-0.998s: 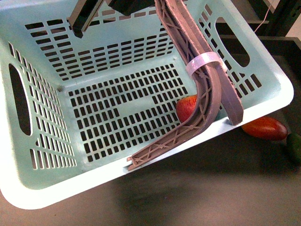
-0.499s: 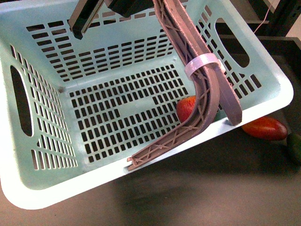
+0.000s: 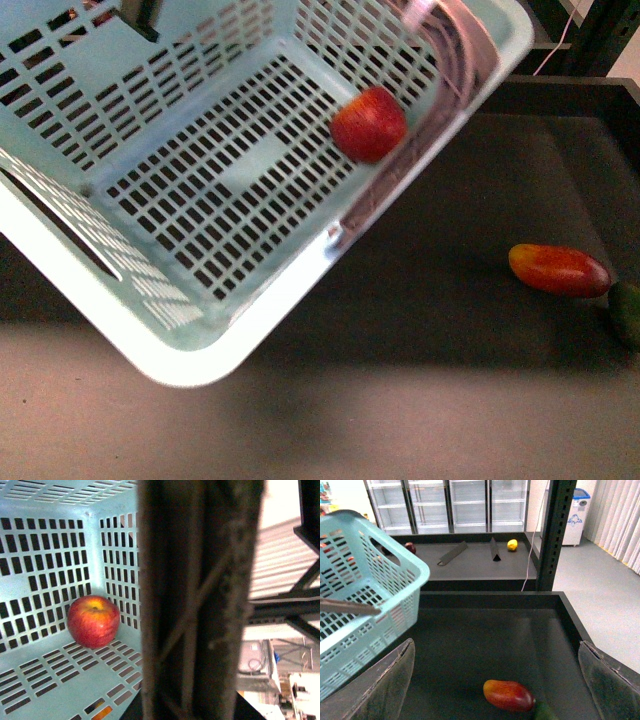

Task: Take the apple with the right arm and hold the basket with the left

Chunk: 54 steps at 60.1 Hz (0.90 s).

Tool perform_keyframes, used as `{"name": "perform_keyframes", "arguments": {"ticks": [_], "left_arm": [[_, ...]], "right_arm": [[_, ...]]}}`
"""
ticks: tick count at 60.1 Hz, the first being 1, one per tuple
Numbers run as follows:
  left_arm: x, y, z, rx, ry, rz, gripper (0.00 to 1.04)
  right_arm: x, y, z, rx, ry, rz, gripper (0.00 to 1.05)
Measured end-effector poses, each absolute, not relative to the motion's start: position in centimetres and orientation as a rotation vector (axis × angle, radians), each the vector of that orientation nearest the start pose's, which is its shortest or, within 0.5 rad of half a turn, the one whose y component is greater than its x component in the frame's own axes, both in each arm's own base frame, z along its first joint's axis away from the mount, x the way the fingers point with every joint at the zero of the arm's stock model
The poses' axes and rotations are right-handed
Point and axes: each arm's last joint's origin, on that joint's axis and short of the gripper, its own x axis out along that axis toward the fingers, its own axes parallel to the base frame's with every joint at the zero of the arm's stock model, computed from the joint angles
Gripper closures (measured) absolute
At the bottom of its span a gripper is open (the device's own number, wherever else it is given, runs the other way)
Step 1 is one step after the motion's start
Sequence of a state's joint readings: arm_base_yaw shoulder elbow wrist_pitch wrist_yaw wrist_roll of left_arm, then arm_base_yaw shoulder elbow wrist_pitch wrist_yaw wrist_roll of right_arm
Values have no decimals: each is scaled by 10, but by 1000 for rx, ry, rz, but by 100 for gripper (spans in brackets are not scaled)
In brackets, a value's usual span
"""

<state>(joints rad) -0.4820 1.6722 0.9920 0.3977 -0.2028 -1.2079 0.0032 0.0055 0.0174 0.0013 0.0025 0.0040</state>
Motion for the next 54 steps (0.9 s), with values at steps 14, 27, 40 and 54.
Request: {"name": "perform_keyframes", "arguments": {"ticks": [14, 27, 40, 54], "left_arm": [[340, -120, 206, -1274, 384, 106, 100], [349, -77, 170, -1333, 375, 311, 100], [347, -51, 140, -1378, 364, 469, 100], [342, -45, 124, -1420, 385, 538, 100]], "right_arm": [[97, 0, 169, 4, -13, 1, 9], [97, 0, 169, 4, -13, 1, 9], [97, 0, 169, 4, -13, 1, 9], [97, 0, 169, 4, -14, 1, 9]]}}
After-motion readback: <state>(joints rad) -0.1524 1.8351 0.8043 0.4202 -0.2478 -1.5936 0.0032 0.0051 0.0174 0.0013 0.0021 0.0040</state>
